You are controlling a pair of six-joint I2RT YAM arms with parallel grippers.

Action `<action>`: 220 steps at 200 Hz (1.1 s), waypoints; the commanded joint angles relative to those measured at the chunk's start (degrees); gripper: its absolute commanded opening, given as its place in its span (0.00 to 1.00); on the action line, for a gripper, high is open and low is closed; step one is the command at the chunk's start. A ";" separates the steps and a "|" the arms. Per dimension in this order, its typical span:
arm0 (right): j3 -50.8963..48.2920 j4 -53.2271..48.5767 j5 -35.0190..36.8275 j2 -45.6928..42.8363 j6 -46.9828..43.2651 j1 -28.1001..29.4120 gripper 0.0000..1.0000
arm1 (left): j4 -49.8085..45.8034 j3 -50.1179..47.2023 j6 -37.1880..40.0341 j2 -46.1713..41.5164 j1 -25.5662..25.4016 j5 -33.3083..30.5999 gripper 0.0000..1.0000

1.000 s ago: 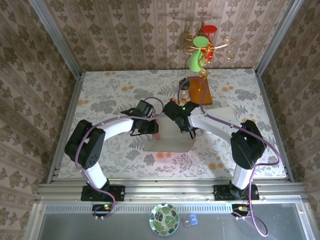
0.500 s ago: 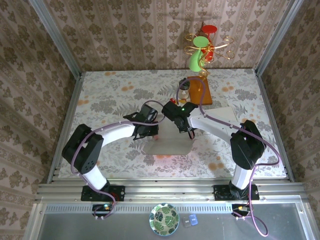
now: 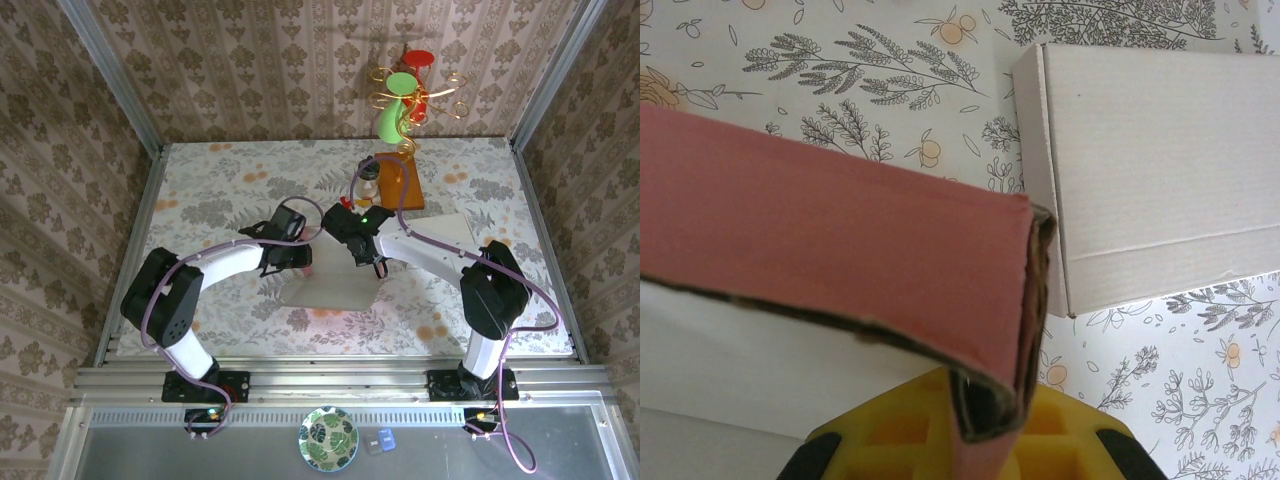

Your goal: Fold the paper box

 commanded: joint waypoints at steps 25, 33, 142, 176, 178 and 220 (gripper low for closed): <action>-0.78 -3.64 0.62 1.21 -0.59 0.29 0.00 | 2.92 -0.07 2.79 -2.78 1.49 -0.79 0.35; -0.73 -3.69 0.58 1.24 -0.60 0.30 0.00 | 3.68 -0.07 3.11 -2.87 1.64 0.13 0.35; -0.44 -3.61 0.32 1.60 -0.23 0.21 0.00 | 3.82 -0.77 3.66 -0.69 0.99 3.69 0.31; -0.24 -3.63 0.40 1.68 -0.23 0.22 0.00 | 2.56 -0.58 4.29 0.33 -0.04 1.85 0.29; -0.15 -3.67 0.40 1.69 -0.24 0.20 0.00 | 2.42 -0.53 4.37 0.40 -0.04 1.70 0.28; 0.03 -3.93 0.47 1.78 -0.01 0.24 0.00 | 0.45 -0.22 5.34 0.80 -1.21 -1.33 0.24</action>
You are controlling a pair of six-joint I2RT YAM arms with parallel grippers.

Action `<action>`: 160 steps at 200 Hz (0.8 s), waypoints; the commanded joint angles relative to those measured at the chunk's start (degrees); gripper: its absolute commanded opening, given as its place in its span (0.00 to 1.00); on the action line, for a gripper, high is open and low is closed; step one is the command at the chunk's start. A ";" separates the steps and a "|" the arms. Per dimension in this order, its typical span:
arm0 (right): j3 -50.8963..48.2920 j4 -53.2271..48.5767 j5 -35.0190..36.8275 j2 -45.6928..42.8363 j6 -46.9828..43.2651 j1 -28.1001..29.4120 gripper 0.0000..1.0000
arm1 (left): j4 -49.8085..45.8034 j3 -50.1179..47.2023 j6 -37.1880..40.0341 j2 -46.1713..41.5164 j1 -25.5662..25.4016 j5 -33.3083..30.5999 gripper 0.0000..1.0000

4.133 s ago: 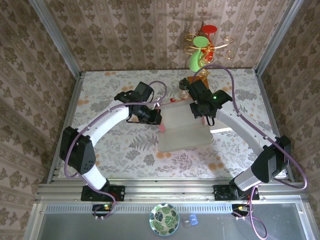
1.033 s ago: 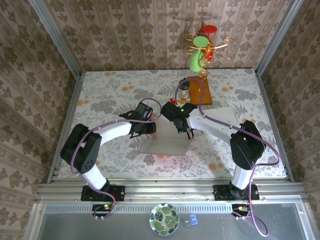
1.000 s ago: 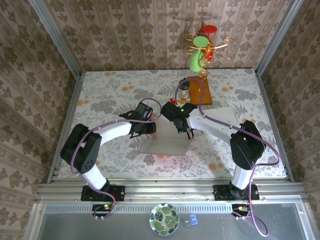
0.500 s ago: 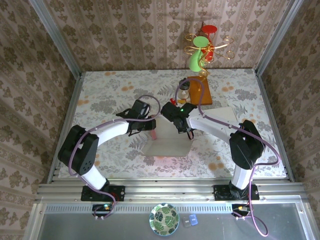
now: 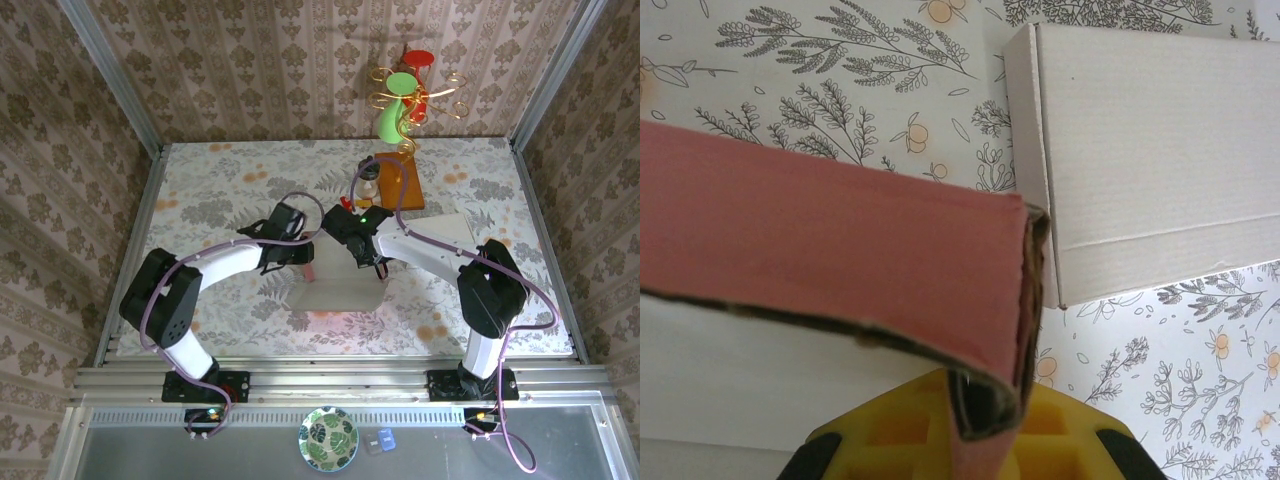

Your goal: Fold the paper box

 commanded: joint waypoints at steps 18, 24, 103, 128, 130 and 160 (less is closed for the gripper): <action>0.04 -2.84 0.51 0.96 0.04 0.31 0.00 | -3.69 -0.21 2.21 1.02 -1.51 -4.07 0.24; 0.06 -2.81 0.54 0.90 0.04 0.33 0.00 | -3.91 -0.25 2.16 0.87 -1.65 -4.40 0.23; 0.59 -2.85 0.59 1.26 0.34 0.28 0.00 | -10.54 3.07 1.83 0.42 -4.58 -13.07 0.00; 0.52 -2.90 0.36 1.47 0.49 0.28 0.00 | -10.67 3.96 1.28 0.73 -5.31 -12.84 0.00; 0.43 -2.84 0.34 1.47 0.50 0.29 0.00 | -10.65 3.97 1.28 0.72 -5.34 -12.75 0.00; -0.10 -2.82 -0.08 1.79 1.01 0.31 0.00 | -11.41 5.38 0.15 -0.21 -5.47 -10.85 0.22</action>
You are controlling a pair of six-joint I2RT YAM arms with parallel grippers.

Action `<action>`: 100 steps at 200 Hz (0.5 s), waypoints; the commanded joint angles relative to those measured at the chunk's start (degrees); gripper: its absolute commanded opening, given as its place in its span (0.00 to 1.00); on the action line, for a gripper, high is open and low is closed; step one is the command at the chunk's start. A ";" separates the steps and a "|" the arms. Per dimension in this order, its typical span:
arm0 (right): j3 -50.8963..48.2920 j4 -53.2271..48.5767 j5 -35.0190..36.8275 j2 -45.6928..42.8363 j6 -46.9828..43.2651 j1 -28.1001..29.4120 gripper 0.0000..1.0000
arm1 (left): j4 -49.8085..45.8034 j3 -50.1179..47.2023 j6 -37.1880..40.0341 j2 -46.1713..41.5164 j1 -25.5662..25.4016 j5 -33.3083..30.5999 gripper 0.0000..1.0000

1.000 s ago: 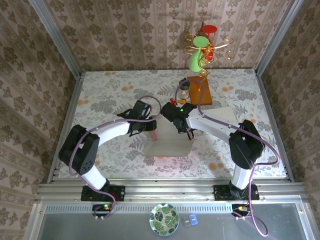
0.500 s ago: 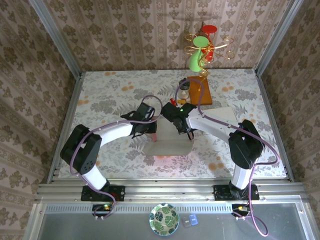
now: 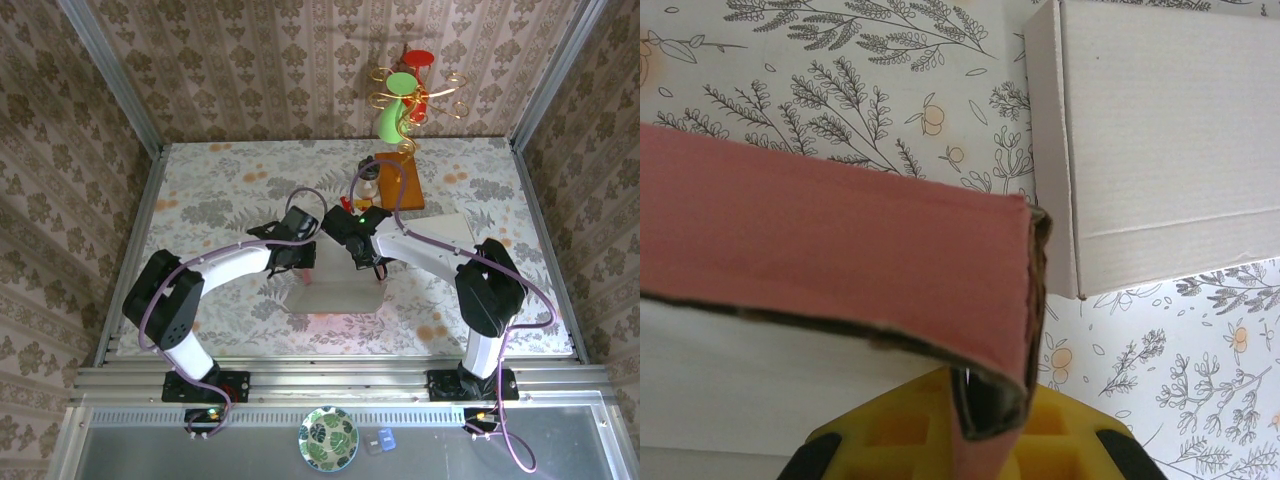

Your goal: Fold the paper box

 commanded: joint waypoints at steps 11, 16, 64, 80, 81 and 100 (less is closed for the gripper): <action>-0.33 -2.70 1.37 1.37 0.99 0.25 0.00 | -3.85 2.60 -0.34 -0.94 -0.55 0.00 0.28; -0.44 -2.69 1.11 1.52 1.20 0.18 0.00 | -3.71 2.75 -0.62 -1.21 -0.52 1.01 0.31; -0.90 -2.99 -1.57 3.13 3.12 -1.52 0.00 | -0.44 -0.16 -4.84 -5.30 1.29 9.12 0.40; -1.65 -2.97 -3.92 3.36 4.55 -3.06 0.00 | -1.13 -0.81 -6.08 -8.27 2.22 9.96 0.40; -1.66 -2.96 -4.03 3.41 4.67 -3.15 0.00 | -1.13 -0.81 -6.18 -8.47 2.34 9.97 0.40; -2.28 -3.84 -7.16 3.72 7.83 -5.08 0.00 | -2.25 -1.96 -7.52 -13.30 4.41 10.60 0.40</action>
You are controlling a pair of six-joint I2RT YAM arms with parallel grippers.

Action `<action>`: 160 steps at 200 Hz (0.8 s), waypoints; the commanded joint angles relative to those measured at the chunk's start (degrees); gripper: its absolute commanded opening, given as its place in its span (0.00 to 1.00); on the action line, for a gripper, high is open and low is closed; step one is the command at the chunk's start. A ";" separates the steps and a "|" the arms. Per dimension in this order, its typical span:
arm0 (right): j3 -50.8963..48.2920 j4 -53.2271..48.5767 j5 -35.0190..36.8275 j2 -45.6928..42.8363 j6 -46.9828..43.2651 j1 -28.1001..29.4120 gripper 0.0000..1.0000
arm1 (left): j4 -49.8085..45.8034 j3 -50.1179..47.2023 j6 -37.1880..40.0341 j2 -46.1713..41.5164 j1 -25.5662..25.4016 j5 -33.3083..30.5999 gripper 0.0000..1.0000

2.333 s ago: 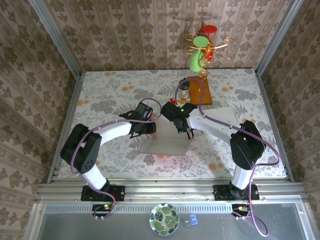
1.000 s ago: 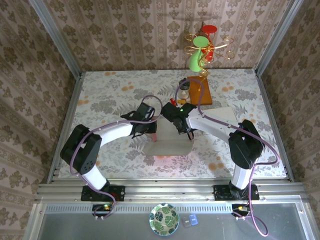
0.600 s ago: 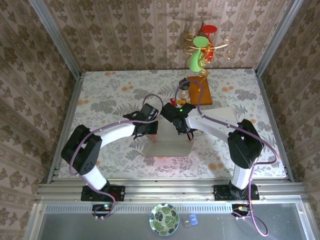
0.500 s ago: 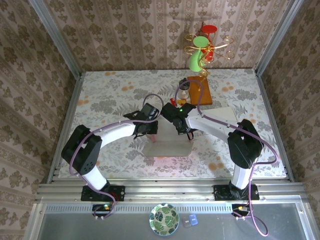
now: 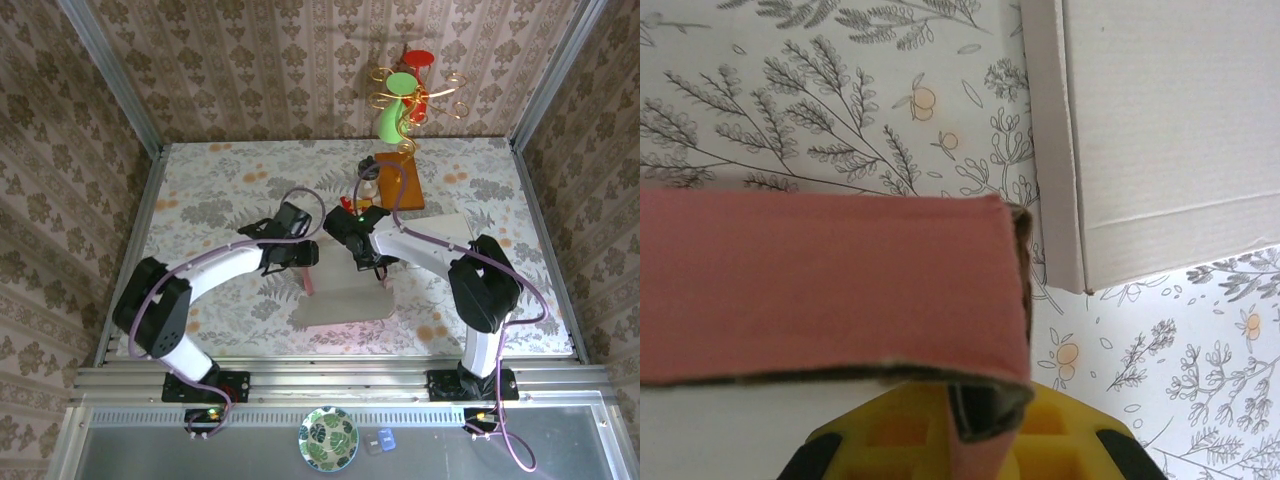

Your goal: Fold the paper box

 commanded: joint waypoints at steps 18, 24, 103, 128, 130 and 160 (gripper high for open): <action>-2.14 -3.59 -7.95 1.60 8.83 -3.89 0.00 | -2.49 -3.11 -4.23 -10.92 5.18 2.91 0.38; -2.55 -3.45 -9.57 1.73 10.51 -4.47 0.00 | -3.28 -3.60 -4.69 -12.20 6.43 3.18 0.37; -7.88 -2.02 -28.64 0.05 38.09 -8.91 0.00 | -9.40 -12.68 -5.83 -20.40 13.12 9.76 0.29; -11.64 2.97 -35.81 -0.49 46.29 -9.01 0.00 | -6.60 -16.76 -8.93 -21.50 12.91 12.63 0.27; -11.98 3.41 -36.23 -0.50 46.89 -9.05 0.00 | -6.18 -17.09 -9.10 -21.58 12.87 12.84 0.27; -15.01 8.58 -42.64 -0.61 54.53 -8.27 0.00 | 0.68 -19.99 -12.09 -20.72 10.96 16.37 0.26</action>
